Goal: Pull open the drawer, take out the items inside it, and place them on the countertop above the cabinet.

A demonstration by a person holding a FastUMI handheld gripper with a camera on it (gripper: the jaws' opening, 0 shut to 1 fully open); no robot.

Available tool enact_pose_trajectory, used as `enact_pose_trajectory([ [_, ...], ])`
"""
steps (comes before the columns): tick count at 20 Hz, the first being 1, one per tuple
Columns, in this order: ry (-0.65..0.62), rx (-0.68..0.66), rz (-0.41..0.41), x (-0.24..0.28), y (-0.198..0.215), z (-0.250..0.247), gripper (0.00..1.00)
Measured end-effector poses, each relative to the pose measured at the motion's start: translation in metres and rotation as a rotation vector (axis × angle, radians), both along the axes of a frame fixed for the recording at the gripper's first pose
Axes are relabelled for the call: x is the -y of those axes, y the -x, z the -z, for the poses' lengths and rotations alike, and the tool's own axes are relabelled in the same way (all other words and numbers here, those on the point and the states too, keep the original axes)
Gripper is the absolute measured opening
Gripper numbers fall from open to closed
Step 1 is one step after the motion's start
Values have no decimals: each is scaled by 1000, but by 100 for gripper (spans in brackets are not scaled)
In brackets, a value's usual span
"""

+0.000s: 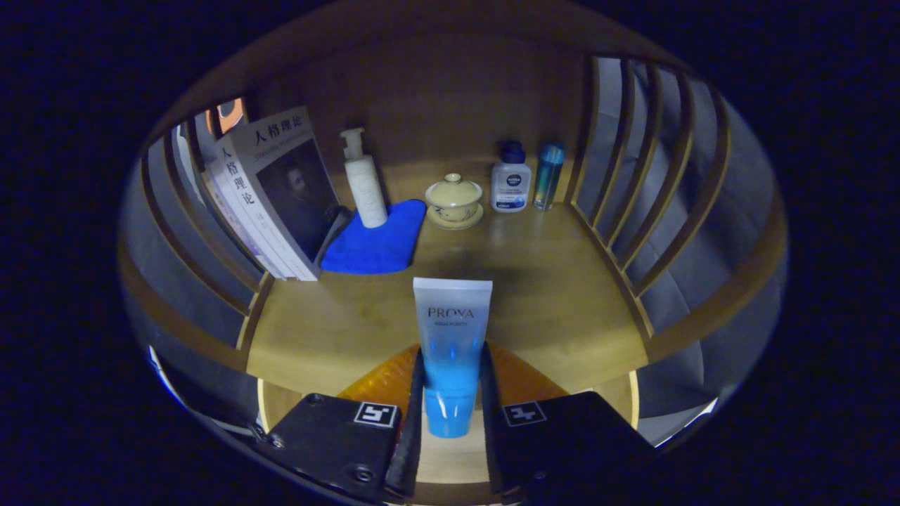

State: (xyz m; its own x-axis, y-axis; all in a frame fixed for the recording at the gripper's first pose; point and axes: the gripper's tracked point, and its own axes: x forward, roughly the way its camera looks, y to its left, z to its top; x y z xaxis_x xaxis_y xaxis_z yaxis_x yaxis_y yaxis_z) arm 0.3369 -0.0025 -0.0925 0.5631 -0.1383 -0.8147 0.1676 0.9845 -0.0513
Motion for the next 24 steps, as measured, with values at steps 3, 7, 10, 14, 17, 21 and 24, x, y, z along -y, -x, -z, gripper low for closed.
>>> enact_pose_trajectory([
  [3, 23, 0, 9, 7, -14, 9, 41],
  [7, 16, -28, 43, 10, -25, 25, 42],
  [10, 33, -34, 44, 12, -33, 32, 48],
  [14, 77, -29, 45, 15, -36, 31, 60],
  [17, 67, -19, 24, 7, -27, 20, 63],
  [21, 66, -13, -30, -6, -5, 8, 64],
  [24, 64, -6, -87, -21, 19, 0, 63],
])
